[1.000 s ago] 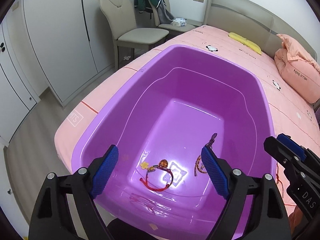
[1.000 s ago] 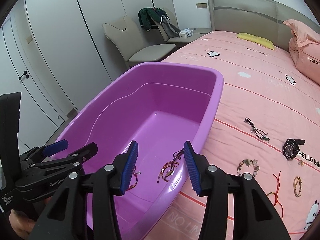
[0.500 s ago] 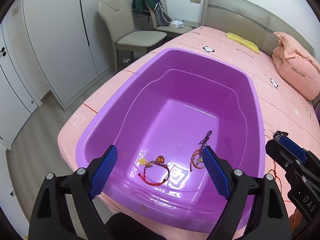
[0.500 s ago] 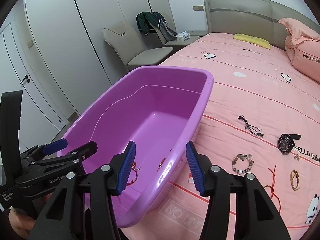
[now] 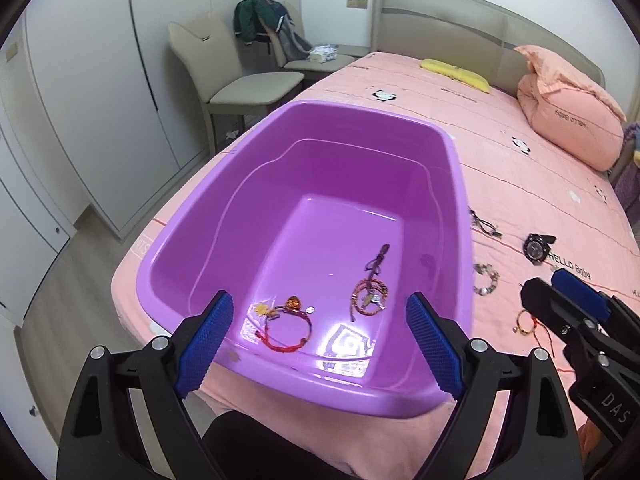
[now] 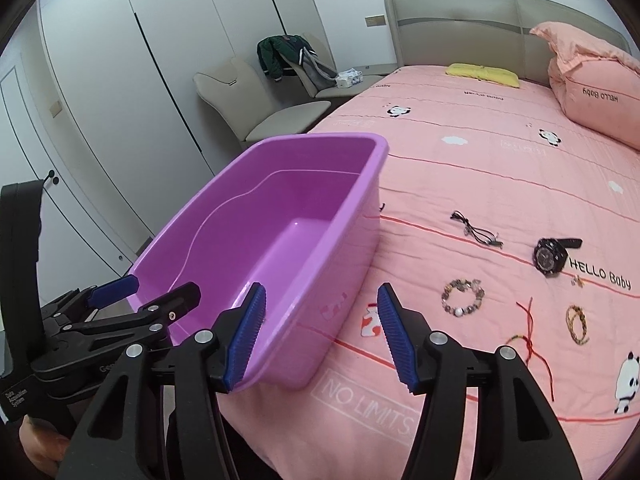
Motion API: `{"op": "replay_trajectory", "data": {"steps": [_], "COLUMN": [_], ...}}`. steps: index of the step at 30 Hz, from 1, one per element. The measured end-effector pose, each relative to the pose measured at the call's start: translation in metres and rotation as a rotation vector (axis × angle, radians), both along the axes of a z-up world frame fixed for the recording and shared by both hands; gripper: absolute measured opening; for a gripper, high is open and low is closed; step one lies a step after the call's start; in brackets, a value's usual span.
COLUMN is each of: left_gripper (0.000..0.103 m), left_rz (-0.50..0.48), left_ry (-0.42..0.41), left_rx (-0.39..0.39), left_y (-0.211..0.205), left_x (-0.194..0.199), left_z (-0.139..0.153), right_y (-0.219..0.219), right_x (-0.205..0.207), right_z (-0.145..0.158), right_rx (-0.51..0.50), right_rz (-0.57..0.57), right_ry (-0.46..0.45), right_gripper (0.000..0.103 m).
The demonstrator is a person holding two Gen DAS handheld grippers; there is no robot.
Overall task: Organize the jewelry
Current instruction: 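Move both open tools back over the remaining jewelry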
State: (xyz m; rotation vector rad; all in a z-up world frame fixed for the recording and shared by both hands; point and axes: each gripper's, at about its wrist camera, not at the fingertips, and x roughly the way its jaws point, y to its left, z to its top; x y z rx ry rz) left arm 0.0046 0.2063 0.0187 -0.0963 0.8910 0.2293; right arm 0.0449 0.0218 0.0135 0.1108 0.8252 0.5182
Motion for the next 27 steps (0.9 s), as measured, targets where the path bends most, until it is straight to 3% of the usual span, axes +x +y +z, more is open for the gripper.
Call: {"op": "replay_trajectory", "data": {"steps": [6,16,27], "left_gripper": [0.091,0.092,0.092], "left_rz": [-0.068,-0.208,-0.306], "left_ry": [-0.032,-0.005,0.039], "left_rx": [-0.025,-0.06,-0.111], "left_y": [-0.036,-0.101,-0.164], "left_x": [-0.008,-0.014,-0.005], "left_z": [0.007,0.0,-0.028], "right_y": [-0.045,-0.138,-0.202], "right_x": [-0.016,-0.045,-0.057], "right_z": [-0.003,-0.027,-0.051], "right_rx": [0.012,-0.016,-0.026], "right_rz": [-0.075,-0.274,-0.419], "right_ry": [0.003,0.036,0.068], "right_gripper": [0.056,0.057,0.057]}}
